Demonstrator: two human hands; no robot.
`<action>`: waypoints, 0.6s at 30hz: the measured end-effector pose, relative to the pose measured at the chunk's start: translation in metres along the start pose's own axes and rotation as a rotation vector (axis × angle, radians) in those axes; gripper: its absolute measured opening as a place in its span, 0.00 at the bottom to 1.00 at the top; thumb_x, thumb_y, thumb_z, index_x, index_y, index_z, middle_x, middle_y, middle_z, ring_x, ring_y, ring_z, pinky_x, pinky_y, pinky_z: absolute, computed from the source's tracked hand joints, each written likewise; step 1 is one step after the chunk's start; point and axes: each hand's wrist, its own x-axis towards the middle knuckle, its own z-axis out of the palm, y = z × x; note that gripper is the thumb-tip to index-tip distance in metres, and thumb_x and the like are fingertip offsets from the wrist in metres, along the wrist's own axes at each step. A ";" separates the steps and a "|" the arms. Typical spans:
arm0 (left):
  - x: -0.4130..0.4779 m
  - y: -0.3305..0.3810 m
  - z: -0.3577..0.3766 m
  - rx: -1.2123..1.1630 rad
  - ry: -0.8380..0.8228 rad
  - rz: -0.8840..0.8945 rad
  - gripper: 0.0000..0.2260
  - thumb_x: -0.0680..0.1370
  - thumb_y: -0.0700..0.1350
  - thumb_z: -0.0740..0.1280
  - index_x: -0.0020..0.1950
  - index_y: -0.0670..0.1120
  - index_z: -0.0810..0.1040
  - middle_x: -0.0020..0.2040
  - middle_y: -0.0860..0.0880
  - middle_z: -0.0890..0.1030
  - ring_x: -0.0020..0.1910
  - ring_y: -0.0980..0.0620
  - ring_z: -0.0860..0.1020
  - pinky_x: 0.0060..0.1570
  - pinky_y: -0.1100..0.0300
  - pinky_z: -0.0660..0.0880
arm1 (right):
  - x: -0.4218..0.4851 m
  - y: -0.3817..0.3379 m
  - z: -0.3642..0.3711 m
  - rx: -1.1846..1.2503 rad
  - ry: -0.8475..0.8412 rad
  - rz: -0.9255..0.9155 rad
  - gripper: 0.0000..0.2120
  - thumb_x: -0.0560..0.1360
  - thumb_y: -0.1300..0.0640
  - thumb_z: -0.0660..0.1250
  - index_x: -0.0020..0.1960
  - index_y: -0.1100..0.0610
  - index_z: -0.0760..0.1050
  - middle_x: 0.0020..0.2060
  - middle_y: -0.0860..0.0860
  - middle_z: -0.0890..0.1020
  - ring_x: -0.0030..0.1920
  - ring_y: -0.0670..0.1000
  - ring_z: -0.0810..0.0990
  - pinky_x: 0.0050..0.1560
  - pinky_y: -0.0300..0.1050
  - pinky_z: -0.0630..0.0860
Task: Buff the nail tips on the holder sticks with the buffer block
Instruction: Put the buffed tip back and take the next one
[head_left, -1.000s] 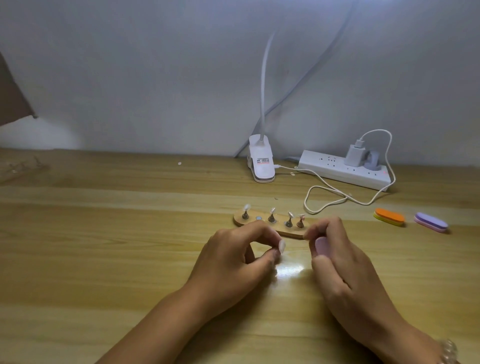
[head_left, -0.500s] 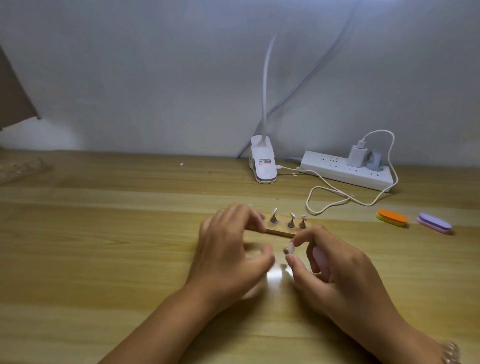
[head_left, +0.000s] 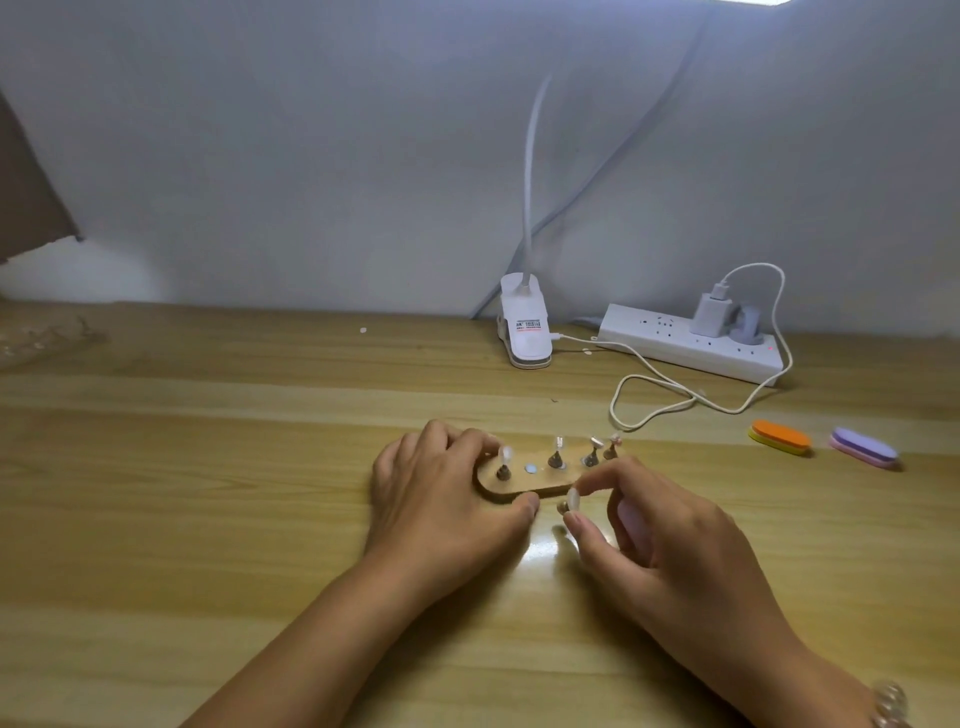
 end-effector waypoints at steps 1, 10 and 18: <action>0.000 0.001 0.000 -0.009 -0.012 0.015 0.20 0.68 0.67 0.68 0.57 0.63 0.73 0.52 0.63 0.69 0.60 0.60 0.68 0.70 0.59 0.54 | 0.000 0.001 0.000 0.001 0.012 0.004 0.08 0.71 0.50 0.73 0.47 0.45 0.74 0.27 0.43 0.67 0.28 0.44 0.67 0.28 0.36 0.62; -0.011 0.011 -0.002 -0.004 0.019 0.283 0.19 0.67 0.66 0.65 0.53 0.60 0.71 0.49 0.61 0.70 0.53 0.60 0.68 0.65 0.60 0.58 | 0.002 0.002 0.001 0.040 0.086 0.011 0.08 0.73 0.50 0.73 0.49 0.45 0.76 0.26 0.42 0.68 0.28 0.39 0.67 0.30 0.41 0.66; -0.013 0.015 -0.004 0.029 0.042 0.340 0.18 0.69 0.64 0.65 0.53 0.57 0.71 0.49 0.61 0.69 0.53 0.59 0.69 0.70 0.58 0.55 | 0.001 0.001 -0.001 0.038 0.060 0.039 0.08 0.71 0.50 0.73 0.48 0.45 0.77 0.26 0.43 0.69 0.29 0.41 0.69 0.30 0.46 0.71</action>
